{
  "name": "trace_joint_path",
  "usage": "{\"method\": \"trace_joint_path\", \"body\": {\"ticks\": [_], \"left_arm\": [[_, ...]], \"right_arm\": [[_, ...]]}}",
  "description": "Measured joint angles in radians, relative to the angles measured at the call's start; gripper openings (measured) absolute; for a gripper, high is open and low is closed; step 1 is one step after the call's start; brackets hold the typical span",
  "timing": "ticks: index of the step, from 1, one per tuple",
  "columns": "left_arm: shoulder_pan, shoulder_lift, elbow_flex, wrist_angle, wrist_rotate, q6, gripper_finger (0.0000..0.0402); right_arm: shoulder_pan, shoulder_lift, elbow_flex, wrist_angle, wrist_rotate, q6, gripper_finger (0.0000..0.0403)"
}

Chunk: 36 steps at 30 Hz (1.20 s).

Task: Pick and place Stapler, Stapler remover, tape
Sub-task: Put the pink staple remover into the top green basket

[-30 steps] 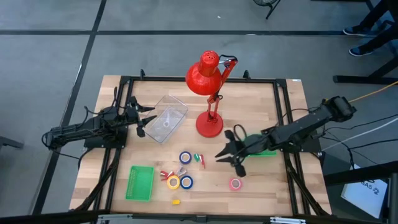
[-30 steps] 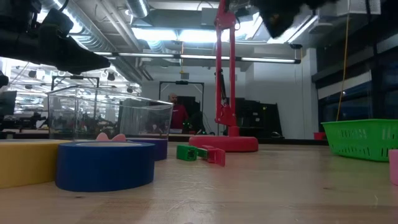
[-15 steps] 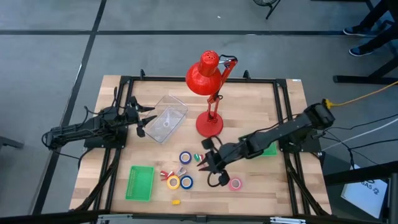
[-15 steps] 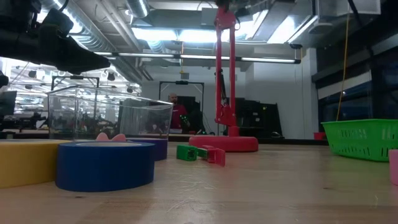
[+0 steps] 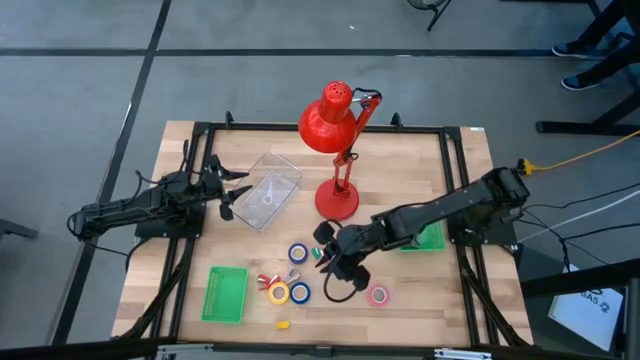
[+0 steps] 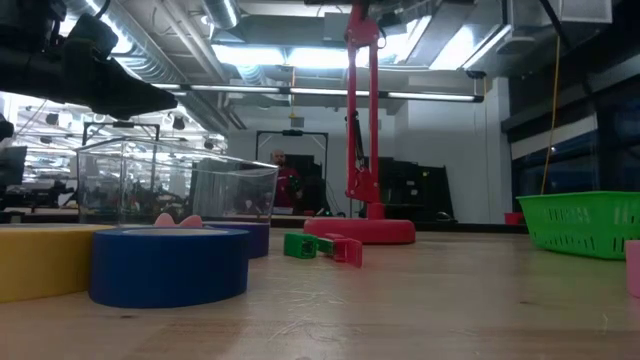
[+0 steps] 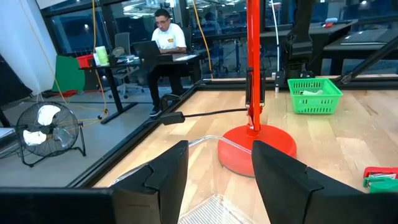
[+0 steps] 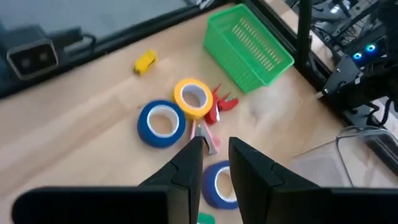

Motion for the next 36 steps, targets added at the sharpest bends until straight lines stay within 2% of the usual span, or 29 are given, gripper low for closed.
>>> {"method": "trace_joint_path", "body": {"ticks": [8,18,22,29,36], "left_arm": [[0.000,0.000,0.000,0.000,0.000,0.000,0.0175],[0.000,0.000,0.000,-0.002,0.000,0.000,0.0175],[0.000,0.000,0.000,-0.001,0.000,0.000,0.0174],[0.000,0.000,0.000,-0.001,0.000,0.000,0.0175],[0.000,0.000,0.000,0.000,0.000,0.000,0.0174]], "right_arm": [[-0.024,0.022,-0.011,0.051,-0.007,-0.054,0.0081],[-0.029,0.143,-0.013,0.168,-0.033,-0.051,0.0080],[-0.030,0.148,-0.013,0.149,-0.032,-0.029,0.0080],[-0.041,0.123,-0.013,0.077,-0.033,0.132,0.0080],[-0.127,0.125,-0.013,-0.055,-0.044,0.226,0.0080]]}}
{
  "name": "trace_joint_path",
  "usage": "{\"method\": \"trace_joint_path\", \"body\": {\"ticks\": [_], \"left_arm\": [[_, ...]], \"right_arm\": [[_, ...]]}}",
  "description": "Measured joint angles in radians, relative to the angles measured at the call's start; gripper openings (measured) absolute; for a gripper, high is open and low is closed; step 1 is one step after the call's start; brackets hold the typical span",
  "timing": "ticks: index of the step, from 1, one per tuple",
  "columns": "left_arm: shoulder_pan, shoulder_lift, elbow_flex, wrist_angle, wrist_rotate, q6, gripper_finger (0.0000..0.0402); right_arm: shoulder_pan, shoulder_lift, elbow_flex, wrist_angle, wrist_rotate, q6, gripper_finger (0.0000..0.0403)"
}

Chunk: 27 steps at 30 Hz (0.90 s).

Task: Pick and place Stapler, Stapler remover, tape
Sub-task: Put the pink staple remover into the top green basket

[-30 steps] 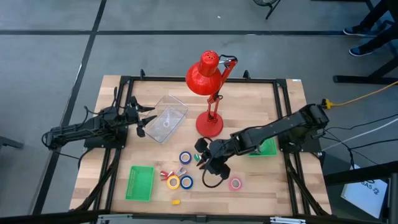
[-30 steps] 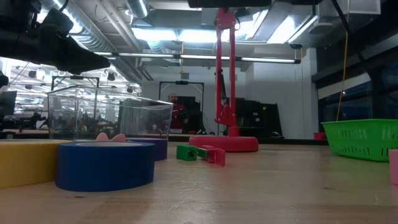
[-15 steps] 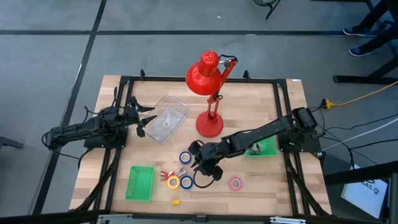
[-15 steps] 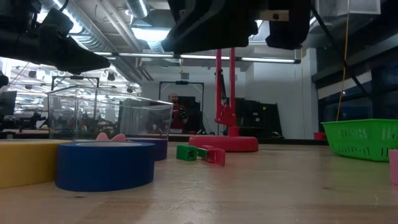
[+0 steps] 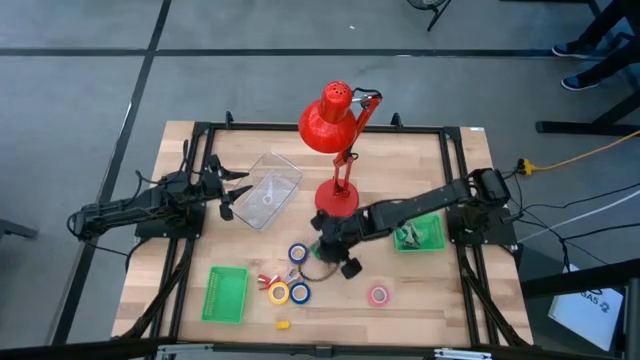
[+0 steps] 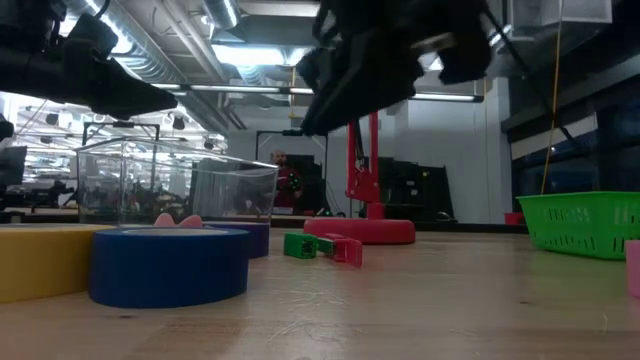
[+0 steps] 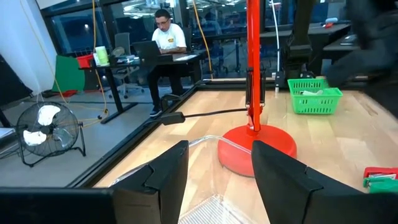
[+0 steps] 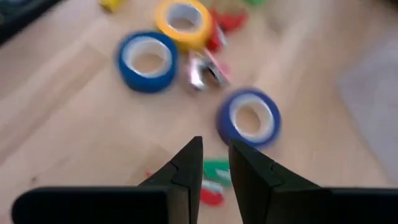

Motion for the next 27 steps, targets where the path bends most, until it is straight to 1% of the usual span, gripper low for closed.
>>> {"method": "trace_joint_path", "body": {"ticks": [3,7,10,15,17,21,24,27], "left_arm": [[0.000,0.000,0.000,0.000,0.000,0.000,0.0175],[0.000,0.000,0.000,0.000,0.000,0.000,0.0173],[0.000,0.000,0.000,0.000,0.000,0.000,0.0174],[0.000,0.000,0.000,0.028,-0.017,-0.017,0.0174],[0.000,0.000,0.000,0.067,0.001,-0.098,0.0174],[0.000,0.000,0.000,0.183,0.097,-0.404,0.0175],[0.000,0.000,0.000,0.252,0.104,-0.590,0.0175],[0.000,0.000,0.000,0.302,0.101,-0.721,0.0173]], "right_arm": [[-0.045,0.000,0.000,-0.019,-0.002,0.080,0.0080],[-0.081,0.000,0.000,-0.057,-0.003,0.260,0.0080],[-0.086,-0.003,0.000,-0.087,-0.004,0.397,0.0080],[-0.078,-0.023,0.001,-0.100,-0.004,0.572,0.0080],[-0.070,-0.040,0.003,-0.135,-0.004,0.634,0.0080],[-0.044,-0.056,0.037,-0.196,0.011,0.738,0.0072],[-0.018,-0.055,0.085,-0.254,0.020,0.743,0.0054],[0.008,-0.055,0.117,-0.317,0.019,0.742,0.0035]]}}
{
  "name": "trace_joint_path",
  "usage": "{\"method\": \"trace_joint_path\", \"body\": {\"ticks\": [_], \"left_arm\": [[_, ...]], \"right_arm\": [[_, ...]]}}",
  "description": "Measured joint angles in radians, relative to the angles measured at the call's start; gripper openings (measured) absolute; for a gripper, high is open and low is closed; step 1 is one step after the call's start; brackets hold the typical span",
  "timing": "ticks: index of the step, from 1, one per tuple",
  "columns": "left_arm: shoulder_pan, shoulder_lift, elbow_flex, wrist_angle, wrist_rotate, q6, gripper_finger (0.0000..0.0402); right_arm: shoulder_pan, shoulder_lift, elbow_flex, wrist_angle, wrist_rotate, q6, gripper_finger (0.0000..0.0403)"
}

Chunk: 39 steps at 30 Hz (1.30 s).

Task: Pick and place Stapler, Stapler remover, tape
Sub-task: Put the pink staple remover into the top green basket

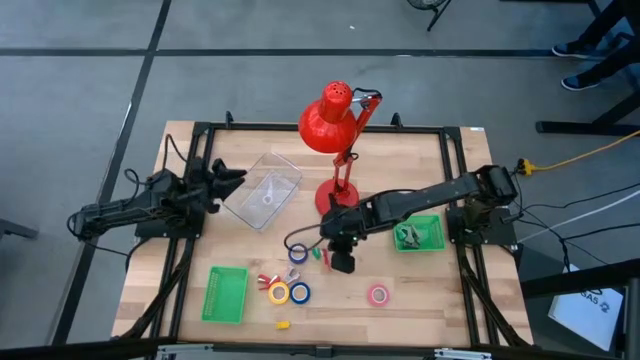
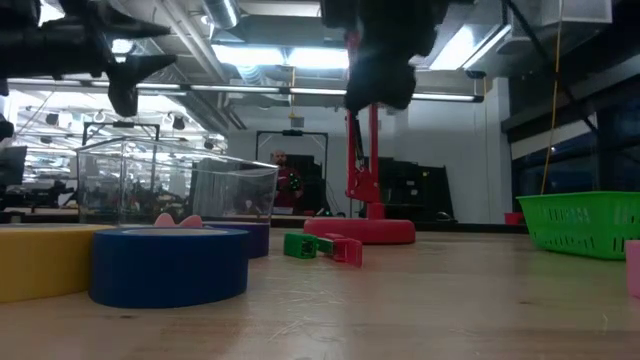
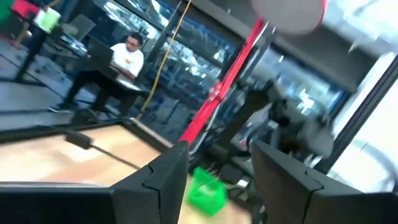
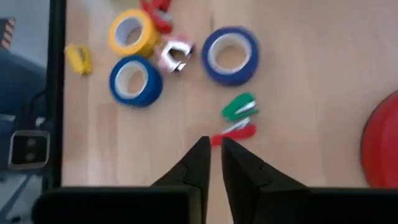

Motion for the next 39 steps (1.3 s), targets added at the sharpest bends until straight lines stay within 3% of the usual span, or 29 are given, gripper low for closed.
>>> {"method": "trace_joint_path", "body": {"ticks": [5,9,11,16,21,28,34,39], "left_arm": [[0.000,0.001,0.000,0.072,0.056,-0.098,0.0175],[-0.001,0.009,0.003,0.138,0.322,0.024,0.0173],[-0.003,0.026,0.036,0.131,0.388,0.039,0.0174],[-0.023,0.137,0.187,-0.050,0.387,0.175,0.0175],[-0.057,0.351,0.358,-0.177,0.382,0.339,0.0174],[-0.108,0.618,0.564,-0.164,0.381,0.252,0.0174],[-0.211,0.801,0.737,-0.145,0.332,0.353,0.0175],[-0.256,0.900,0.828,-0.029,0.298,0.371,0.0173]], "right_arm": [[0.015,0.000,0.048,-0.140,-0.001,0.039,0.0009],[0.014,-0.002,0.050,-0.160,-0.043,0.057,0.0005],[0.018,-0.004,0.050,-0.158,-0.050,0.058,0.0007],[0.029,-0.041,0.050,-0.196,-0.053,0.051,0.0003],[0.033,-0.118,0.023,-0.246,-0.052,0.038,0.0005],[0.032,-0.264,-0.051,-0.261,0.066,0.044,0.0005],[0.032,-0.383,-0.087,-0.270,0.146,0.040,0.0005],[0.035,-0.436,-0.100,-0.323,0.168,0.049,0.0005]]}}
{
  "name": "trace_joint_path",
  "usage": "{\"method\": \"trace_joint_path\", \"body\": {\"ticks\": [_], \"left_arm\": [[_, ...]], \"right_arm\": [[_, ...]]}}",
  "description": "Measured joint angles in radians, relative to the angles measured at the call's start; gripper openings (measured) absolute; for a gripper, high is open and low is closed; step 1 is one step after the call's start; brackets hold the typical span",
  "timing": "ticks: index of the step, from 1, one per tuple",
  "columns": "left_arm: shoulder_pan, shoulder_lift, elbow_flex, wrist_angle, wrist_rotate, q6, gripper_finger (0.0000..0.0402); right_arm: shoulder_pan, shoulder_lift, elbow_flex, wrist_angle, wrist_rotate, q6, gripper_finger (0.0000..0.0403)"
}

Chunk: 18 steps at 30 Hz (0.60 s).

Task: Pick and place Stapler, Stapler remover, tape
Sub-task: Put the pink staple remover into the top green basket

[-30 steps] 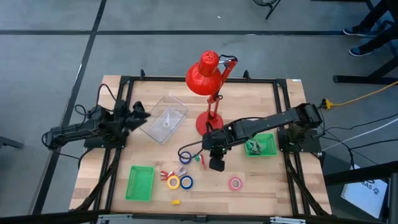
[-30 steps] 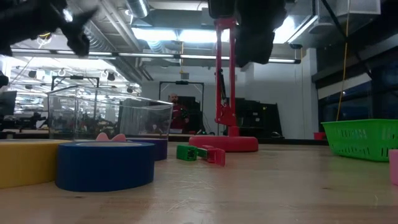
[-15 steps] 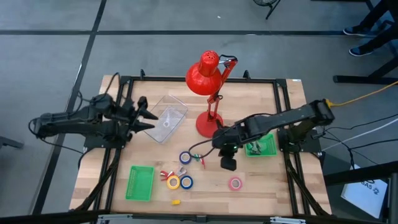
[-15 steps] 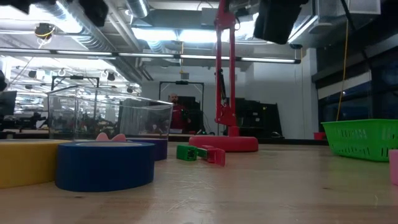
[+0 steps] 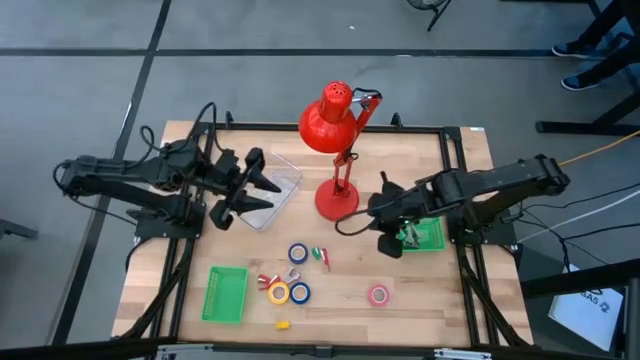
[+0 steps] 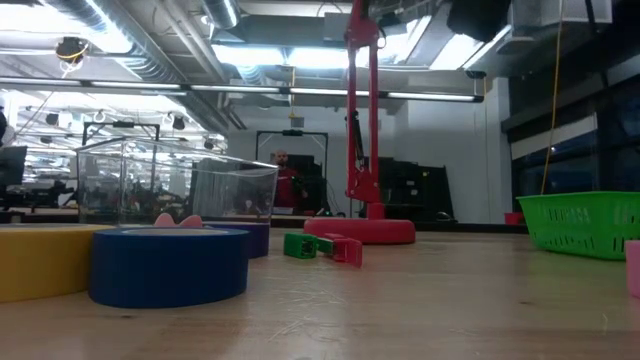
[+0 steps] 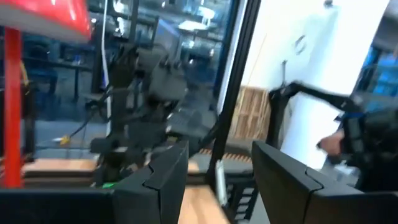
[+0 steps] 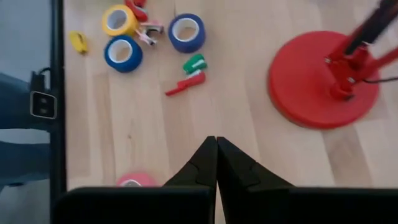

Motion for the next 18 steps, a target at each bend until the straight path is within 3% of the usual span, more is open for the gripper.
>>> {"method": "trace_joint_path", "body": {"ticks": [9,18], "left_arm": [[-0.014,0.045,0.009,0.076,-0.009,-0.160,0.0172],[-0.100,0.104,0.009,-0.165,-0.130,-0.168,0.0148]], "right_arm": [[0.002,-0.007,0.000,-0.029,-0.022,-0.081,0.0006],[0.029,-0.047,0.000,-0.025,-0.023,-0.155,0.0006]]}}
